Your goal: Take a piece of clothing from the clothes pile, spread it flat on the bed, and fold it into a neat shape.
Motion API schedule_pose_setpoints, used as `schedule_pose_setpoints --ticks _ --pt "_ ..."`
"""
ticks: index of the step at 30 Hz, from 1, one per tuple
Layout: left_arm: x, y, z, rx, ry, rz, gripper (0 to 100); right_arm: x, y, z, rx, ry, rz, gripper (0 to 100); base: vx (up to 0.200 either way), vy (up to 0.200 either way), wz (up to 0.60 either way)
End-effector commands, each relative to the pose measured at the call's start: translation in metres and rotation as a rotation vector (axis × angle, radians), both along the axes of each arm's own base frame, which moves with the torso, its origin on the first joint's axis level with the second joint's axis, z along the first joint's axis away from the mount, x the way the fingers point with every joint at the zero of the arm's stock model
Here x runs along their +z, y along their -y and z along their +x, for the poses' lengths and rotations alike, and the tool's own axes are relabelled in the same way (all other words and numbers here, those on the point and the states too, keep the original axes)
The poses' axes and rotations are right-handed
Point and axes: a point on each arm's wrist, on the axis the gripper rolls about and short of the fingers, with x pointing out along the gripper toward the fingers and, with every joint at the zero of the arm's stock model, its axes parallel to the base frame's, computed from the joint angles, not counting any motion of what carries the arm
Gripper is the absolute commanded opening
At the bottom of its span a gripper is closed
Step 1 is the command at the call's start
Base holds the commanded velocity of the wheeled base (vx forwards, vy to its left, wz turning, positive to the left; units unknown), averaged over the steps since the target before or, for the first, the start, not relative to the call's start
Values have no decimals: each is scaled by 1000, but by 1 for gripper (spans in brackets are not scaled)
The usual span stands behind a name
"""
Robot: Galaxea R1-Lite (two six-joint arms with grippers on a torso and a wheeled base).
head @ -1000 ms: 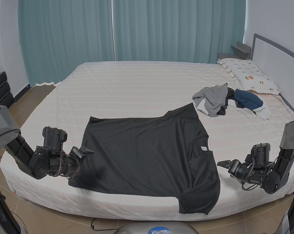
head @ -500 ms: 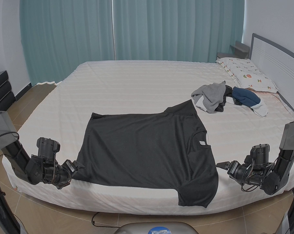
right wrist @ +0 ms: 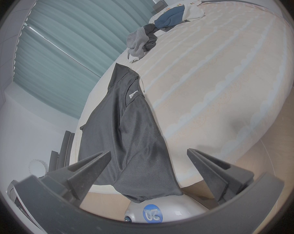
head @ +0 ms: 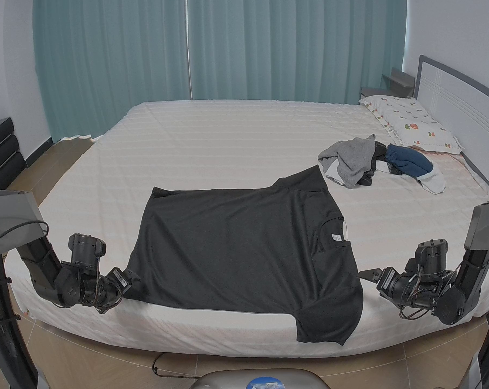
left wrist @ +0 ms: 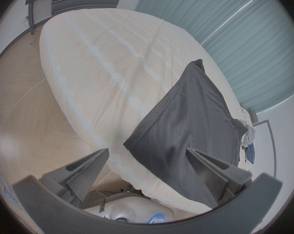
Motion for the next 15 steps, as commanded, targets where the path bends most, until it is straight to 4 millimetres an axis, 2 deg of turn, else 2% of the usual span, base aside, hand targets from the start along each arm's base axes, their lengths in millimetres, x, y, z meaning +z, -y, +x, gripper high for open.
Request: schedule_pose_setpoints --ticks 1,11,15 --pt "-9 0 5 9 -17 15 0 -1 0 -1 2 -5 -1 100 0 0 0" --pt "-10 -2 -1 21 -36 28 0 -9 -6 -5 32 -39 -12 100 0 0 0" --pt "0 -6 -9 16 -22 71 0 -19 -11 -6 54 -75 -24 100 0 0 0"
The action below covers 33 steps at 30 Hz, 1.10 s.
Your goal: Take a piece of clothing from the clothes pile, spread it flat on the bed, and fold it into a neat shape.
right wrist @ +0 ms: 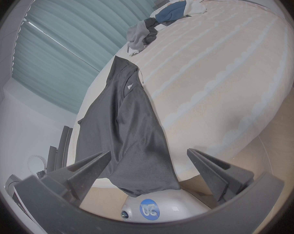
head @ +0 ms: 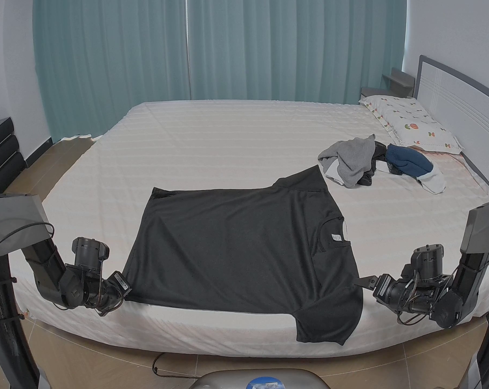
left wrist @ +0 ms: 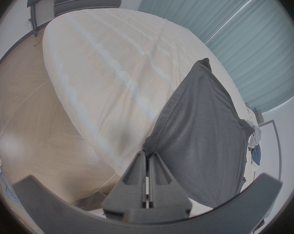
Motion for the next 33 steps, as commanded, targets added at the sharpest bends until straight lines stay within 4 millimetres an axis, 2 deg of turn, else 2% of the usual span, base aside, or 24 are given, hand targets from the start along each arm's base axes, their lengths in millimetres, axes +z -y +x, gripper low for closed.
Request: schedule_pose_setpoints --ticks 1,8,14,15,24,33 --pt "11 -4 -9 -20 14 33 0 -13 -7 -2 27 -45 -11 100 0 0 0" --pt "19 -4 -17 -46 7 51 0 -27 -14 0 72 -62 -41 100 0 0 0" --pt "16 -3 -19 -61 -30 58 0 -41 -16 0 104 -34 -65 100 0 0 0" --pt "15 -3 -19 -61 -32 58 0 -44 -16 0 111 -36 -75 0 0 0 0" --pt "15 -4 -19 -60 -32 58 0 -37 -6 -15 123 -49 -120 0 0 0 0" --pt "15 -3 -20 -61 -33 58 0 -36 0 -17 123 -48 -132 0 0 0 0"
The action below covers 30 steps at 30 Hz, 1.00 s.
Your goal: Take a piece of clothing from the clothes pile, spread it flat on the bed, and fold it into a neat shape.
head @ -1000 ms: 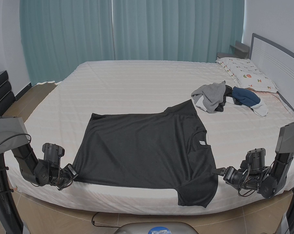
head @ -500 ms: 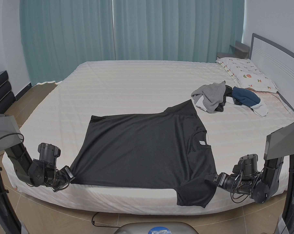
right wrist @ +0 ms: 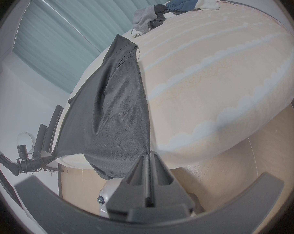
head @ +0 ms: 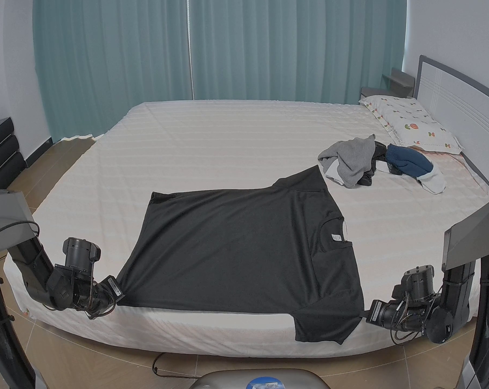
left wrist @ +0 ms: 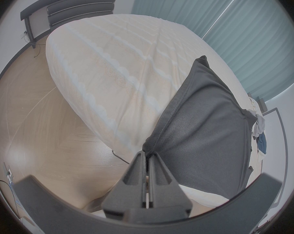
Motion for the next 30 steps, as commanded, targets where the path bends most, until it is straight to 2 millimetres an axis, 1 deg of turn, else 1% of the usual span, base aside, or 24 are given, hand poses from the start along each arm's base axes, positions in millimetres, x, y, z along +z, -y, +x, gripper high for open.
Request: schedule_pose_setpoints --ticks 1,7,9,13,20,30 --pt "0 0 0 0 0 0 0 0 1 0 -1 1 3 0 0 0 0" --pt "-1 0 0 1 -2 0 0 4 3 -8 20 -13 -6 0 0 0 0" --pt "-1 0 0 0 -2 0 0 3 7 -17 56 -28 -55 0 0 0 0" --pt "0 0 0 -2 -2 1 0 2 9 -25 87 -49 -87 0 0 0 0" --pt "-1 1 -4 -23 -14 16 0 -3 8 -41 165 -101 -144 0 0 0 0" --pt "-3 2 -10 -61 -35 39 0 -7 6 -45 184 -129 -150 0 0 0 0"
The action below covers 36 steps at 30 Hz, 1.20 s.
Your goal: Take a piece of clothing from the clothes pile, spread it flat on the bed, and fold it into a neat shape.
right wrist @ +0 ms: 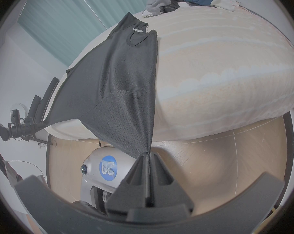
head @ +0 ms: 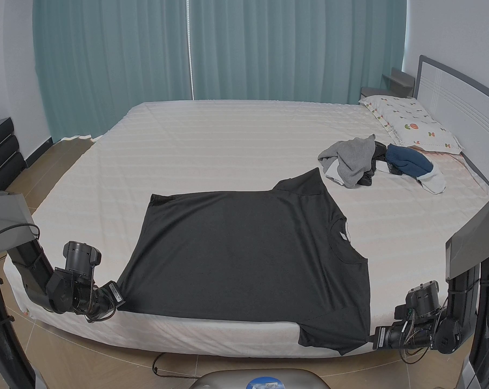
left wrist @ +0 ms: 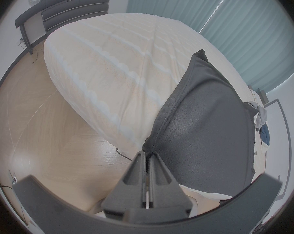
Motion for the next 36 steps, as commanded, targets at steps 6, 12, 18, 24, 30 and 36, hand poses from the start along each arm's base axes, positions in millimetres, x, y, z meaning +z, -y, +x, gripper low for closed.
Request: schedule_pose_setpoints --ticks 6,12,18,24,30,36 --pt "-2 0 -5 -19 -37 13 0 -2 -1 -5 23 -21 -14 0 0 0 0" --pt "-3 1 -6 -20 -46 11 100 -1 0 0 19 6 -10 100 0 0 0" --pt "-2 1 -5 -16 -38 8 100 2 0 4 7 44 4 100 0 0 0" --pt "9 1 -1 -14 14 -3 100 6 3 9 -19 98 18 100 0 0 0" --pt "21 1 -1 -11 63 -14 100 9 3 12 -29 133 34 100 0 0 0" --pt "24 0 4 24 81 -34 100 14 3 16 -52 175 56 100 0 0 0"
